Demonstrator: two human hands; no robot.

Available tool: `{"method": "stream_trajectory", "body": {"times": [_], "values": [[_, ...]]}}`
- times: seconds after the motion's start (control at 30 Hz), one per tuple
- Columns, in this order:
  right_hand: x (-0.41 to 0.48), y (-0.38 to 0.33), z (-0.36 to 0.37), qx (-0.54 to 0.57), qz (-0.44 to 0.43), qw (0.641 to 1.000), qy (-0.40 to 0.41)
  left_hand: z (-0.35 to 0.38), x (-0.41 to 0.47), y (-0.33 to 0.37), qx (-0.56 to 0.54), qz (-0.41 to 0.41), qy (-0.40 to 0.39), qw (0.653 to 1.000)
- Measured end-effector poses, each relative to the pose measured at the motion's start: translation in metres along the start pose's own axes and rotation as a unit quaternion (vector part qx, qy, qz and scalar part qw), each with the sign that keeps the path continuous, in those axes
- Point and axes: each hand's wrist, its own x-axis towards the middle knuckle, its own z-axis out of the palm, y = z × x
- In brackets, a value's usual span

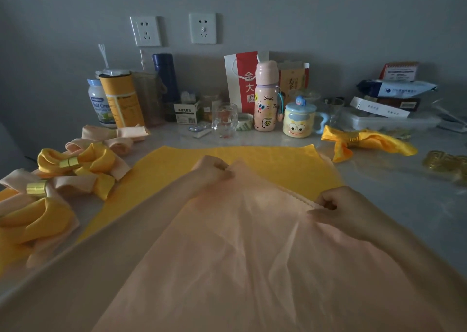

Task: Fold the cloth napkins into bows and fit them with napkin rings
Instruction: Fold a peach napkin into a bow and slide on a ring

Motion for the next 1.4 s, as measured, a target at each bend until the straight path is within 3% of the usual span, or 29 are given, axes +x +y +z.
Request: {"method": "stream_trajectory", "body": {"times": [0.2,0.37,0.6,0.87,1.0,1.1,1.2,1.3,1.4], "values": [[0.002,0.003,0.004,-0.006,0.011,0.999,0.033,0.004,0.007,-0.004,-0.033,-0.008,0.023,0.999],[0.000,0.006,0.009,-0.049,0.027,0.996,0.065,0.010,0.010,-0.002,0.006,-0.008,0.069,0.998],[-0.005,0.010,-0.008,-0.035,0.035,0.999,-0.012,0.026,0.015,-0.005,0.093,-0.009,0.136,0.986],[-0.002,0.015,0.005,-0.049,0.033,0.997,0.059,0.026,0.025,-0.007,0.111,-0.031,0.151,0.982],[0.002,0.014,0.010,-0.178,0.058,0.978,0.089,0.030,0.029,-0.002,0.182,0.019,0.192,0.964],[0.005,0.024,-0.005,-0.115,0.095,0.988,0.040,0.033,0.032,-0.011,0.240,0.055,0.245,0.938],[-0.007,0.038,-0.030,-0.005,0.117,0.992,-0.042,0.031,0.036,-0.018,0.262,0.053,0.243,0.932],[-0.010,0.049,-0.036,-0.042,0.102,0.994,-0.016,0.030,0.031,-0.009,0.318,0.054,0.216,0.921],[-0.006,0.058,-0.030,-0.044,0.092,0.995,0.006,0.043,-0.006,0.009,0.317,0.118,0.149,0.929]]}}
